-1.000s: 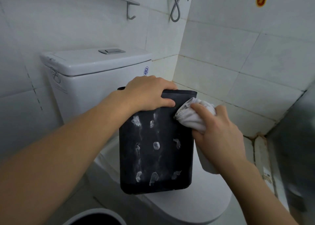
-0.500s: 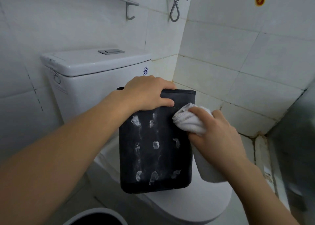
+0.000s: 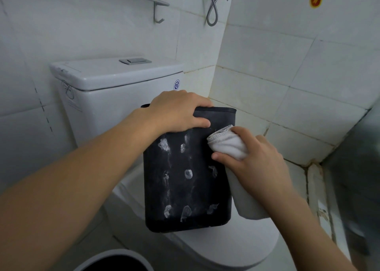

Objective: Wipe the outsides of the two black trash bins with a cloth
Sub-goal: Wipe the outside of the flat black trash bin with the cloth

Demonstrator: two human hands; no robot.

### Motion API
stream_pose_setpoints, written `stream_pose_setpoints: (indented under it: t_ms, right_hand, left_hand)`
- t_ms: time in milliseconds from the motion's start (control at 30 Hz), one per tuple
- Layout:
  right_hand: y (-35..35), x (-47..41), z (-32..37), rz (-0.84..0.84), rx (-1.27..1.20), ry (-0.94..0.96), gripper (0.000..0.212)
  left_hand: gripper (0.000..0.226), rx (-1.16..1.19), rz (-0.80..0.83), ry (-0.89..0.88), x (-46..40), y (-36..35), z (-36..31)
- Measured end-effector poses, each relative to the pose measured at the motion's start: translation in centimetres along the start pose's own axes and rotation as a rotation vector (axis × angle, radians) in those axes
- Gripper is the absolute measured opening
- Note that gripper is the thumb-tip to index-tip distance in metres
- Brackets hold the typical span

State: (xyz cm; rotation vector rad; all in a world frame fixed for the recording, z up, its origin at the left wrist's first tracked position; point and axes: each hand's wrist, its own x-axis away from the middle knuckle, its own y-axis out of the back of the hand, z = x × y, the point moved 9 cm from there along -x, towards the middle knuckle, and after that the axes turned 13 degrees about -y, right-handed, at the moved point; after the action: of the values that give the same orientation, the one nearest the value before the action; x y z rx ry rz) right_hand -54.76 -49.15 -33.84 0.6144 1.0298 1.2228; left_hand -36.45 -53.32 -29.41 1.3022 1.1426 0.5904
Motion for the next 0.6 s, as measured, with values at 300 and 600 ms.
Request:
stream_pose_setpoints:
  t_ms: [300,600]
  right_hand:
    - [1.5,-0.2,1.2,-0.129,-0.047,0.034,0.043]
    - [0.7,1.4,0.9,-0.072,0.108,0.059,0.051]
  left_hand:
    - [0.042,-0.008,-0.009,-0.011,0.2,0.3,-0.5]
    - [0.047,-0.004,0.001,-0.004,0.3,0.3,-0.6]
